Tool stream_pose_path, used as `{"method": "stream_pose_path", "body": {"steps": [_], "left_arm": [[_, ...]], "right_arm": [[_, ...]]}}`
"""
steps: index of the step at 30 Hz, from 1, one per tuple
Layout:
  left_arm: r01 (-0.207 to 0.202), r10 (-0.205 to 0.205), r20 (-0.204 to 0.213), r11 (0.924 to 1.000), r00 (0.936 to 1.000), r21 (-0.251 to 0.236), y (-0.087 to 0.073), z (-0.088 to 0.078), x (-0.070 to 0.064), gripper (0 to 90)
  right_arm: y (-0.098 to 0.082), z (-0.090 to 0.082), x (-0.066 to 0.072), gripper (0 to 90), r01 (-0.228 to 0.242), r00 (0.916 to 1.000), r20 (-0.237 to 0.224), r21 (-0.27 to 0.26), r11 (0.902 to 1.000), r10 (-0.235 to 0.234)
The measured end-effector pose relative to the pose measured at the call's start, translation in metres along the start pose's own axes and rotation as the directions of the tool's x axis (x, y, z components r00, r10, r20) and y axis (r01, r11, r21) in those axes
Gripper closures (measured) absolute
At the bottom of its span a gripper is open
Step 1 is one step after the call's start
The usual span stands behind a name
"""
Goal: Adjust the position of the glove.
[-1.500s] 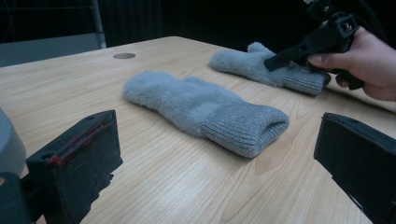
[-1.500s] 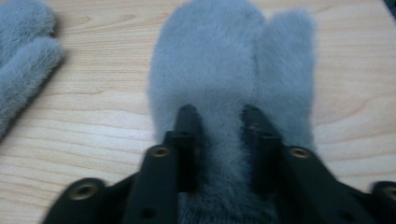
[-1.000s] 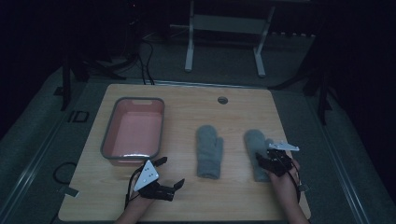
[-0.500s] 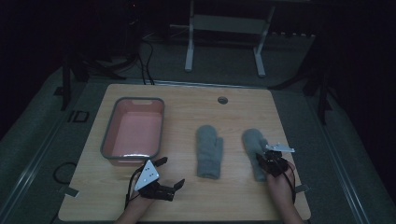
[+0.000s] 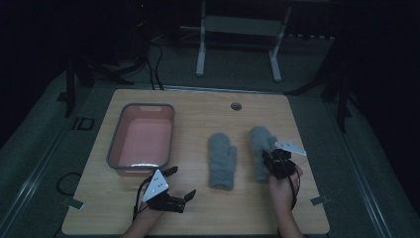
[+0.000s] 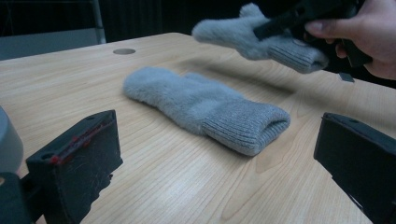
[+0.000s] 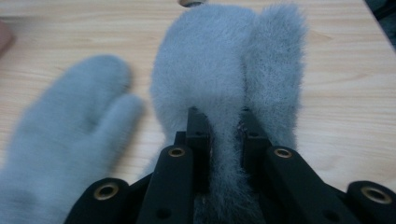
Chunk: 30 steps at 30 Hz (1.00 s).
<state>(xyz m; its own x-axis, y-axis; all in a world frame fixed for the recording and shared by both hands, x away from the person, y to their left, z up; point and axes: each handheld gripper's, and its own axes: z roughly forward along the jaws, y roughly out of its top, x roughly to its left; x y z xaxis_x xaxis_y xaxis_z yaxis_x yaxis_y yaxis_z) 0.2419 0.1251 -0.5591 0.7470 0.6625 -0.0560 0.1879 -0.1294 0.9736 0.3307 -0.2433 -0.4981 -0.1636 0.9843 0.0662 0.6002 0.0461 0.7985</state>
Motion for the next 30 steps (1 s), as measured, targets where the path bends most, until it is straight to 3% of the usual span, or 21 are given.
{"method": "stream_pose_path", "body": {"steps": [5,6,11,12,22,25,30], "left_arm": [[0.003,-0.003,0.001,1.0,1.0,-0.002,0.0,0.0,0.0,0.9],[0.004,-0.004,0.001,1.0,1.0,-0.003,0.0,0.0,0.0,0.9],[0.014,-0.013,0.005,0.9998,0.9999,-0.012,0.002,-0.001,0.0,0.9],[0.014,-0.013,0.005,0.9998,0.9999,-0.012,0.002,-0.001,0.0,0.9],[0.063,-0.062,0.019,0.9972,0.9979,-0.041,0.004,-0.003,-0.001,0.9],[0.03,-0.028,0.025,0.9987,0.9993,-0.042,0.006,-0.002,-0.004,0.9],[0.032,-0.029,0.053,0.9983,0.9982,-0.049,0.007,0.001,-0.005,0.9]], "right_arm": [[0.015,-0.005,0.029,79.2,-0.006,0.9994,-0.034,-0.019,0.9998,0.005],[0.015,-0.005,0.029,79.2,-0.006,0.9994,-0.034,-0.019,0.9998,0.005],[0.016,-0.004,0.061,79.2,-0.071,0.9883,-0.138,-0.036,0.9968,0.066],[0.014,-0.002,0.069,79.2,-0.053,0.9901,-0.132,-0.038,0.9978,0.048],[0.006,0.009,0.106,79.1,-0.09,0.9884,-0.122,0.006,0.9959,0.09],[0.003,0.011,0.115,79.1,-0.115,0.9863,-0.119,0.009,0.9934,0.115],[-0.006,0.019,0.126,78.8,-0.114,0.9868,-0.11,0.045,0.9924,0.119]]}}
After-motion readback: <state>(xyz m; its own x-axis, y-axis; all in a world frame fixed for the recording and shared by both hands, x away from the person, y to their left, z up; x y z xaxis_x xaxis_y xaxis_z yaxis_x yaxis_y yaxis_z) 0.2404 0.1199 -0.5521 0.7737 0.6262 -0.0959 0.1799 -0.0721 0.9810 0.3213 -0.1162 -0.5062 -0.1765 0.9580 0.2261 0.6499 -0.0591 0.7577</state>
